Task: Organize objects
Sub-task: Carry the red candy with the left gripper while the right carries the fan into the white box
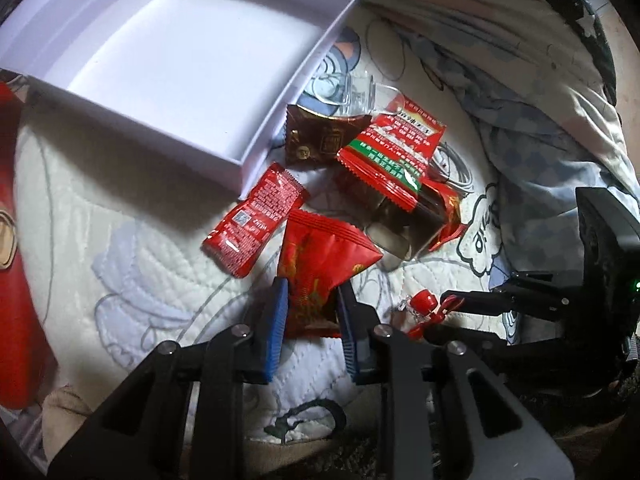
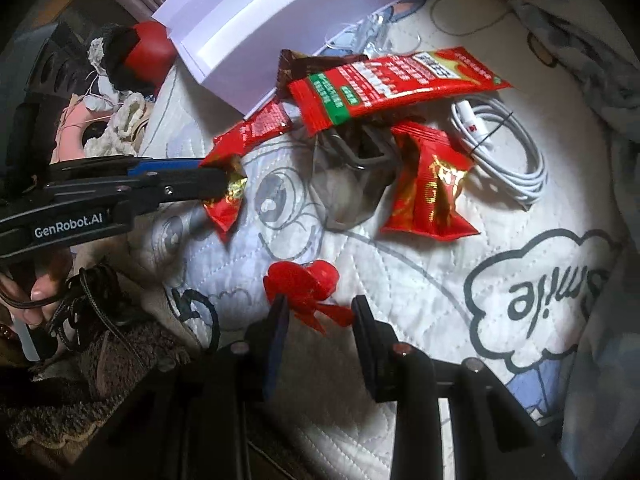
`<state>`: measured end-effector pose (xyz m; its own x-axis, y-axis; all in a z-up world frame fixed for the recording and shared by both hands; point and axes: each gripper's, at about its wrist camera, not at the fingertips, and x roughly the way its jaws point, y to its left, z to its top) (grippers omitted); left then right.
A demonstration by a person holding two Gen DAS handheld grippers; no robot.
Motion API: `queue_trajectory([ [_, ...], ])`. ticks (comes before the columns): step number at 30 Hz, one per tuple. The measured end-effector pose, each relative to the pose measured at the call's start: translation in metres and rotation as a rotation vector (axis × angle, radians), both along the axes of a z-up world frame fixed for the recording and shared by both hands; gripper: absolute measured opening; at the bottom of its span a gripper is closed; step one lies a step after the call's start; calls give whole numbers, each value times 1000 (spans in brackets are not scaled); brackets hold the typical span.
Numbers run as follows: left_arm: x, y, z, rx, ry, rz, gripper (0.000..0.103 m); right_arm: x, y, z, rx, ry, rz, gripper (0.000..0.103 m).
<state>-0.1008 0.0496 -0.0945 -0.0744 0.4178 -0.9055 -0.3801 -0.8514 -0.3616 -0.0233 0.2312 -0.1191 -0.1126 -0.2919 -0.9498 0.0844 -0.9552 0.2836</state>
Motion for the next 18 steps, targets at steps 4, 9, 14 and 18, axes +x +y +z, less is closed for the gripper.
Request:
queue_trajectory([
  [4, 6, -10, 10, 5, 12, 27, 22, 2, -3, 16, 5, 33, 13, 32],
  [9, 14, -20, 29, 11, 54, 42, 22, 2, -16, 38, 15, 93, 40, 32],
  [14, 24, -30, 45, 20, 86, 75, 22, 7, -19, 61, -2, 139, 46, 32],
  [18, 30, -41, 57, 15, 110, 100, 22, 8, -31, 77, -2, 181, 71, 32],
])
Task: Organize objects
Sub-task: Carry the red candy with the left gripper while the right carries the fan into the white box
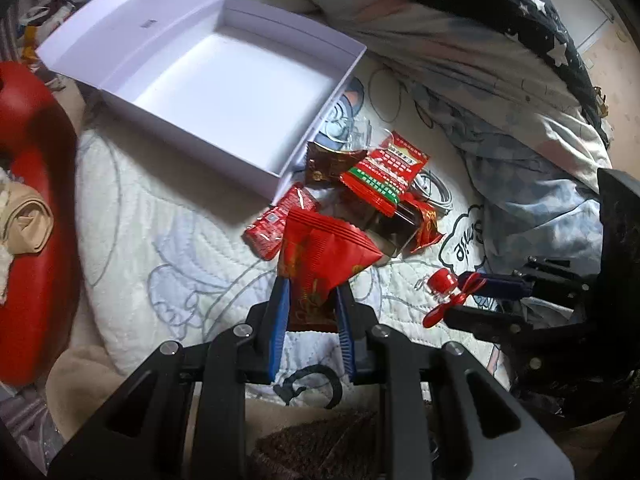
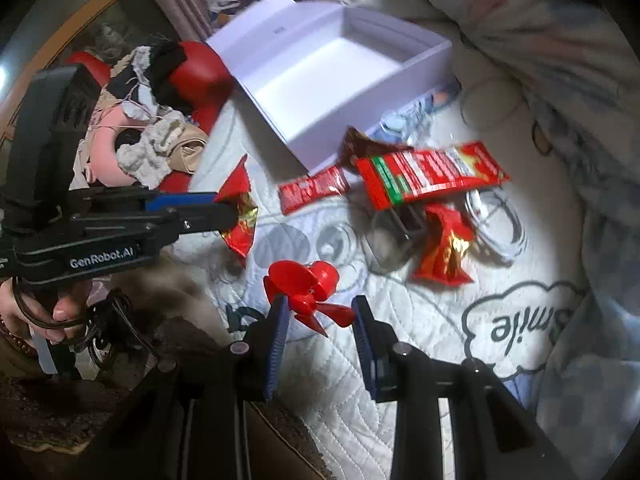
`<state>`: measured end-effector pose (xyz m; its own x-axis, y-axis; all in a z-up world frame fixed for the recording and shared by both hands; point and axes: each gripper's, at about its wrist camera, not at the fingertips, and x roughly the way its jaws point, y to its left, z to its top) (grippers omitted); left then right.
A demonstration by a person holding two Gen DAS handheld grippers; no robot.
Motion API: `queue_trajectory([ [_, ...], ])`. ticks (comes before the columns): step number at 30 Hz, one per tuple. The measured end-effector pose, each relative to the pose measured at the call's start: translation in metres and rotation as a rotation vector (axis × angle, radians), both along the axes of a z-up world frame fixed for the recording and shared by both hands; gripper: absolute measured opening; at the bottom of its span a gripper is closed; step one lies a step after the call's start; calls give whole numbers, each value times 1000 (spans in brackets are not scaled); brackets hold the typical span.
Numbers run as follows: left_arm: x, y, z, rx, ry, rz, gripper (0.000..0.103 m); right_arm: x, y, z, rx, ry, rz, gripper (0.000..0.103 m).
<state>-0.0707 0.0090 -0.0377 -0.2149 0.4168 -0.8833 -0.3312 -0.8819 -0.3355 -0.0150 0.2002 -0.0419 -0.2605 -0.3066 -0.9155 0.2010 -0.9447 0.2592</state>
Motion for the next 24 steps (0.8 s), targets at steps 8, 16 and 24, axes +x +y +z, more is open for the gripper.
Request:
queue_trajectory([
  [8, 2, -18, 32, -43, 111, 48, 22, -8, -15, 30, -2, 65, 52, 32],
  [16, -20, -26, 49, -66, 151, 79, 22, -34, -20, 44, -7, 110, 85, 32],
  [24, -52, -27, 52, -83, 135, 113, 22, -75, -20, 52, -11, 147, 144, 32],
])
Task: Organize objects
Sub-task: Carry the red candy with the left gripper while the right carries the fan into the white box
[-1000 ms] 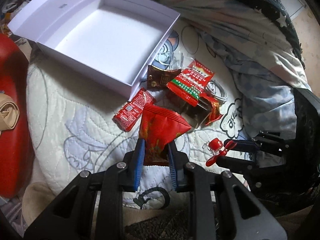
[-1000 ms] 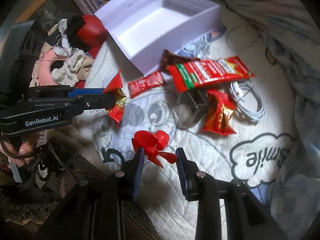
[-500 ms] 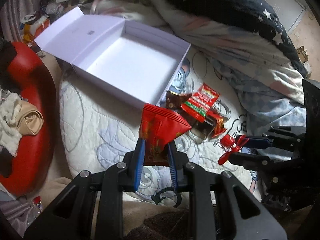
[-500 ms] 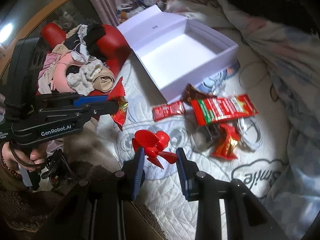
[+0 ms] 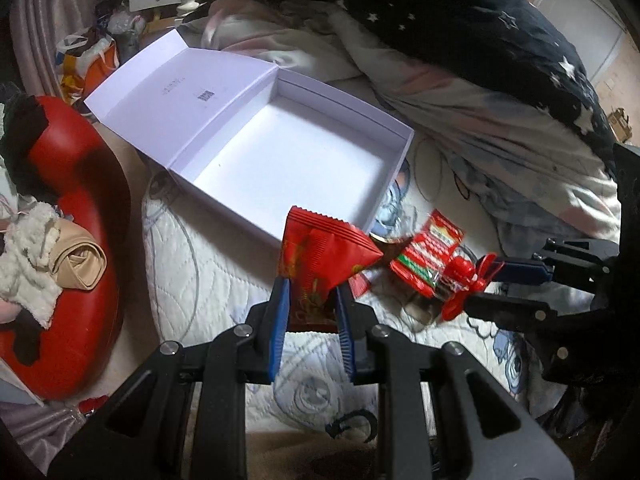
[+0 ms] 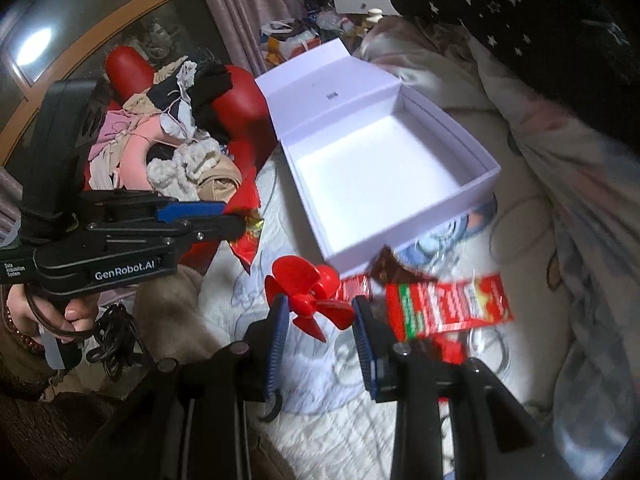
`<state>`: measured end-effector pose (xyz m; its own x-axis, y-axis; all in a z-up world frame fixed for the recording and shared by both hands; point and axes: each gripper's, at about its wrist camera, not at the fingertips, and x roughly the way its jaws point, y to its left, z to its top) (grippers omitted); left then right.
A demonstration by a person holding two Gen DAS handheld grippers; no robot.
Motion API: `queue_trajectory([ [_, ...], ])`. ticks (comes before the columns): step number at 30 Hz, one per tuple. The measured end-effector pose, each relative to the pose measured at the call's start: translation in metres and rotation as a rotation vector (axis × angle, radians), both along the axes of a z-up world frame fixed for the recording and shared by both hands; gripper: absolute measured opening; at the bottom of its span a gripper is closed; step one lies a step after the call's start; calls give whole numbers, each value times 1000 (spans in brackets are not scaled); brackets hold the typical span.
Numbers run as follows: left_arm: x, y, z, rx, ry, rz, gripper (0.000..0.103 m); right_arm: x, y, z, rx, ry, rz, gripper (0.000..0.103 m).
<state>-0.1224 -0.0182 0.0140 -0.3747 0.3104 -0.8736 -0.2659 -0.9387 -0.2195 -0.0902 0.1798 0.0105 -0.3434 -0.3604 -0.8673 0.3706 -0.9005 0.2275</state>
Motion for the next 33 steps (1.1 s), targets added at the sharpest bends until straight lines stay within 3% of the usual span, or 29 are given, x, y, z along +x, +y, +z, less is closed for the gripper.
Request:
queue_trajectory([
  [9, -54, 4, 1, -13, -13, 22, 22, -59, 13, -1, 4, 14, -2, 32],
  [23, -142, 23, -13, -29, -35, -21, 22, -147, 35, -20, 15, -18, -68, 32],
  [33, -181, 27, -50, -41, -64, 7, 22, -187, 33, -50, 59, -9, -129, 32],
])
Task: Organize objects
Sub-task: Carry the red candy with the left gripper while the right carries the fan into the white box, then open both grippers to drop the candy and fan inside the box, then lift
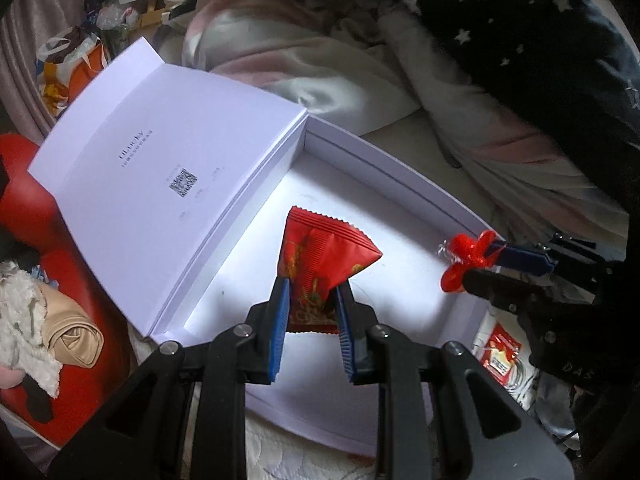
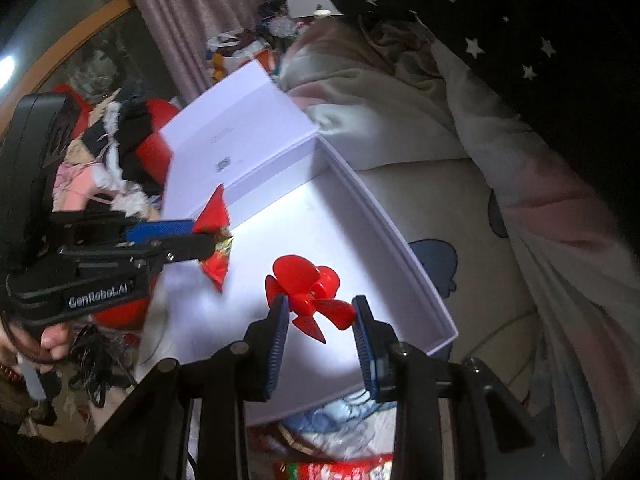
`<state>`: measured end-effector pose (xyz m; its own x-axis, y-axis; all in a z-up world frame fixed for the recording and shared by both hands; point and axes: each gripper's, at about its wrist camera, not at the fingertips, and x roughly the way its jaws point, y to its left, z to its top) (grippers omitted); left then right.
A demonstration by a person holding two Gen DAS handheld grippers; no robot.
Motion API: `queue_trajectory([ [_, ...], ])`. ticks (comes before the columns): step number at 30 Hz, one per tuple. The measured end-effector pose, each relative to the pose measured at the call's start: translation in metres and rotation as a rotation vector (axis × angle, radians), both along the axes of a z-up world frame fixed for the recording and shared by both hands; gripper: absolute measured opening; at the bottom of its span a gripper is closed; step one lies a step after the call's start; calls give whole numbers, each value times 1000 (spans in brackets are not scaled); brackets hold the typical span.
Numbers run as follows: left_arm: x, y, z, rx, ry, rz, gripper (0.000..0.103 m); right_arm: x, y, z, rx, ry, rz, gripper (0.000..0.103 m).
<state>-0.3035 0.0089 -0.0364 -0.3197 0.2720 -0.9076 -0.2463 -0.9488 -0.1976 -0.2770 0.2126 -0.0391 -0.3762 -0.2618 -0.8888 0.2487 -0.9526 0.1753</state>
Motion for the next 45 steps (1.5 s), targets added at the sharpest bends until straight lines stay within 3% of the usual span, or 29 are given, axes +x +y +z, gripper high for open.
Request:
queue_trajectory([
  [10, -20, 11, -36, -52, -33, -26, 22, -25, -11, -34, 14, -53, -24, 30],
  [21, -27, 9, -58, -45, -60, -17, 22, -39, -22, -56, 72, -85, -36, 29],
  [36, -19, 4, -33, -20, -46, 2, 24, -22, -26, -26, 130, -31, -42, 29],
  [43, -16, 8, -21, -89, -54, -2, 35, -12, -19, -8, 160, -8, -80, 31],
  [45, -13, 12, -14, -97, -35, -14, 36, -9, -14, -1, 180, 3, -98, 35],
])
